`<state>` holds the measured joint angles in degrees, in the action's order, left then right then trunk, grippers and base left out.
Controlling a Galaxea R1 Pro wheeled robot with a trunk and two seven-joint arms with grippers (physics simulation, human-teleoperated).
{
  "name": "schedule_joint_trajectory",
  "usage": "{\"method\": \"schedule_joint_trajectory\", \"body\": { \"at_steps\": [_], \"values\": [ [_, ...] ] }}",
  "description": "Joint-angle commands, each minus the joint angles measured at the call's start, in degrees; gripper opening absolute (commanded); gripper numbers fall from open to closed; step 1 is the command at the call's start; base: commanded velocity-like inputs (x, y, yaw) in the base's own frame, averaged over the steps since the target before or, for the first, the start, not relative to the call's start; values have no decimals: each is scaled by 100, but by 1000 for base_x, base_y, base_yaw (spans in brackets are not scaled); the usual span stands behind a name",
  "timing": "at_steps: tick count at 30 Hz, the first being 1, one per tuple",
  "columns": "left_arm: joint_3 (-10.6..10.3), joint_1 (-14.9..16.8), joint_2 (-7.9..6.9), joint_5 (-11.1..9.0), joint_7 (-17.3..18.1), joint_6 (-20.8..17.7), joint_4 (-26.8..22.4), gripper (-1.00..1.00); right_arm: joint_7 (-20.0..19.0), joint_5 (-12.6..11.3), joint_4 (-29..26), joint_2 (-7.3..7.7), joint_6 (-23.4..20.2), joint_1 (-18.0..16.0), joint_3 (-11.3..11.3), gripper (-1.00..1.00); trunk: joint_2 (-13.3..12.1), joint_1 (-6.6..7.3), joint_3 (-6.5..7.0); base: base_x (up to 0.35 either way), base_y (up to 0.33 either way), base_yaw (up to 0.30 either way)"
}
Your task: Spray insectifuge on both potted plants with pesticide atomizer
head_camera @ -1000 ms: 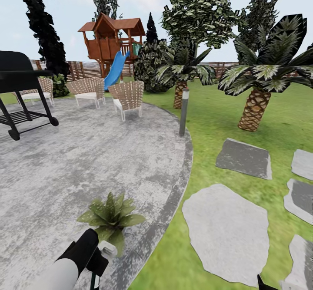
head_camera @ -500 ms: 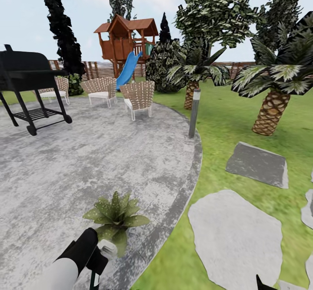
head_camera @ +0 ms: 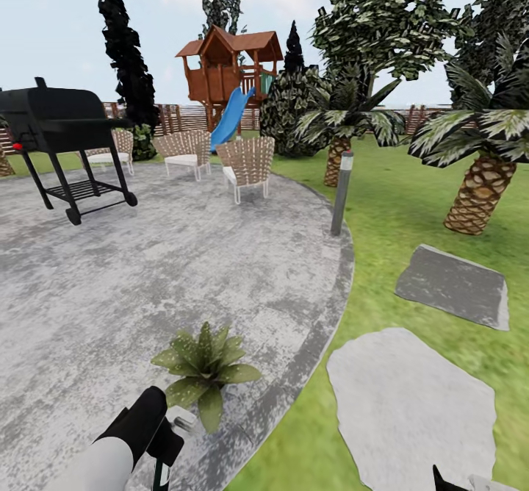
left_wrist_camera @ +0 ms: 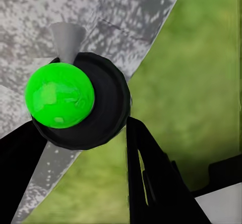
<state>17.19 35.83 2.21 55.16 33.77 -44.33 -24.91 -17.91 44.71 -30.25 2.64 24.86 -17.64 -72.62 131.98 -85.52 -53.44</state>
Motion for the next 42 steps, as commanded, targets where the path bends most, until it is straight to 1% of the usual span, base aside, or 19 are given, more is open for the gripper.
{"method": "schedule_joint_trajectory", "body": {
  "at_steps": [1, 7, 14, 23, 36, 42],
  "values": [
    [45, 3, 7, 65, 42, -15, -13, -100, -46, 29, 1, 0, 28, -9, -48, 100, 2, 0, -6, 120, -212, 1],
    [47, 3, 7, 65, 42, -14, -34, -100, -46, 29, 1, 0, 28, -7, -43, 100, 2, 0, -6, 138, -236, 23],
    [54, 3, 2, 65, 42, -14, -41, -100, -46, 29, 1, -9, 28, -8, -41, 100, 2, 0, -6, 133, -241, 240],
    [55, 3, -1, 65, 42, -14, -41, -100, -46, 29, 3, -9, 28, -6, -41, 100, 2, 0, -6, -187, -202, 274],
    [47, 3, 6, 65, 42, -14, 36, -100, -46, 29, 7, -9, 28, -8, -42, 100, 2, 0, -6, -29, -20, 28],
    [39, 3, 7, 73, 42, -14, 43, -100, -46, 29, 10, -16, 28, -11, -41, 100, 2, 0, -6, 0, 0, 224]
  ]
}}
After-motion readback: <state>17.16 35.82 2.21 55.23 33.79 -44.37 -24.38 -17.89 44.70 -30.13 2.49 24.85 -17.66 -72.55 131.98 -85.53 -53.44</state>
